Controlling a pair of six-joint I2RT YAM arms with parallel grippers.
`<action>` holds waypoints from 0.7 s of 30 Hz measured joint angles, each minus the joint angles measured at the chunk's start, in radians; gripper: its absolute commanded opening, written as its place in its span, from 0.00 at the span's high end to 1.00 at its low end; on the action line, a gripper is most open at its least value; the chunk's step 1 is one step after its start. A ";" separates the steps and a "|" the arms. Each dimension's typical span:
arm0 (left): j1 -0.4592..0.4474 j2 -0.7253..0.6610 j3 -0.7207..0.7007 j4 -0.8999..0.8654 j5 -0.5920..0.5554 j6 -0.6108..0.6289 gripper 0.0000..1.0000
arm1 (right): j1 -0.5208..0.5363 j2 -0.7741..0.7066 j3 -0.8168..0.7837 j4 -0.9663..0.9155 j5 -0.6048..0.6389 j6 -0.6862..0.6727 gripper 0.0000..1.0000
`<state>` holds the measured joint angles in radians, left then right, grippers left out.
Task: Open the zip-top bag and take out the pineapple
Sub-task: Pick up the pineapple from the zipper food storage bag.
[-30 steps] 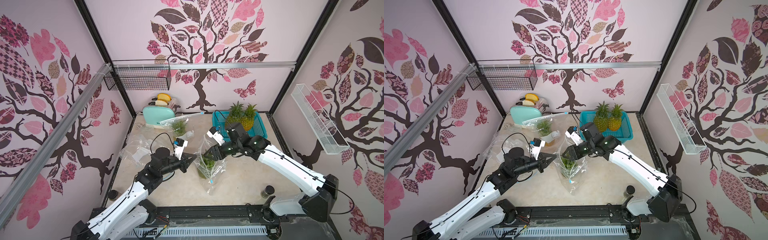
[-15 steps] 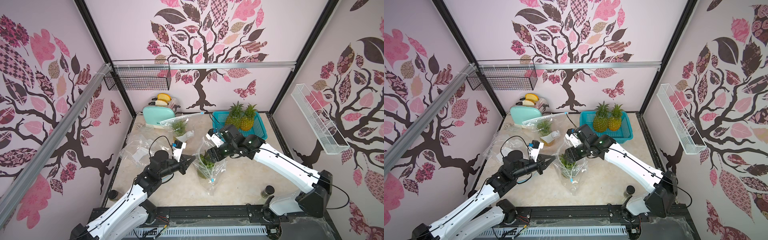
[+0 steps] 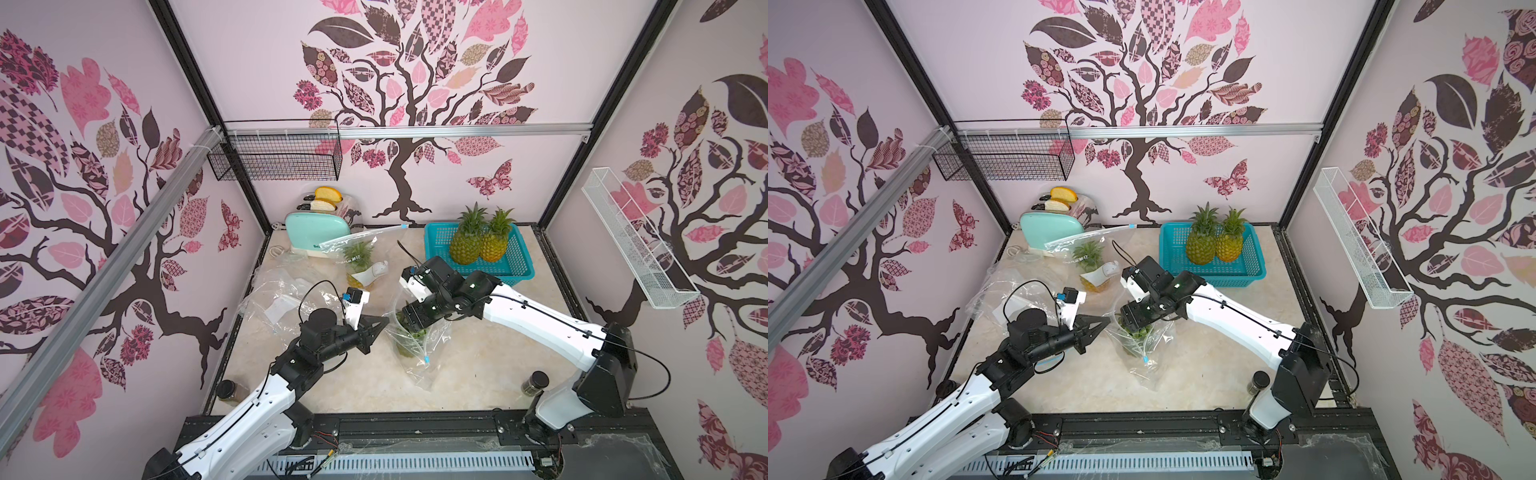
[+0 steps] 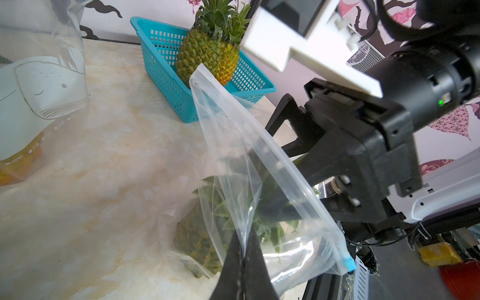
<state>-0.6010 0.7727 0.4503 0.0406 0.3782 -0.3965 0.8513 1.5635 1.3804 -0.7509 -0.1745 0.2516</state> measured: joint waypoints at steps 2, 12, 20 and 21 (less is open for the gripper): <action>0.000 -0.002 -0.002 0.003 -0.003 0.000 1.00 | 0.000 0.004 -0.009 0.015 0.008 0.006 0.38; 0.000 -0.024 -0.003 0.001 -0.038 -0.013 0.60 | 0.001 -0.008 -0.051 0.093 0.054 0.031 0.93; 0.008 -0.037 0.033 -0.096 -0.116 -0.024 0.26 | -0.053 -0.088 -0.101 0.072 0.018 0.016 0.98; 0.014 -0.037 0.050 -0.113 -0.120 -0.024 0.23 | -0.068 -0.104 -0.108 0.066 0.011 0.012 0.98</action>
<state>-0.5869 0.7357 0.4999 -0.0727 0.2584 -0.4202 0.7837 1.4593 1.2724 -0.6846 -0.1638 0.2634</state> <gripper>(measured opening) 0.723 0.173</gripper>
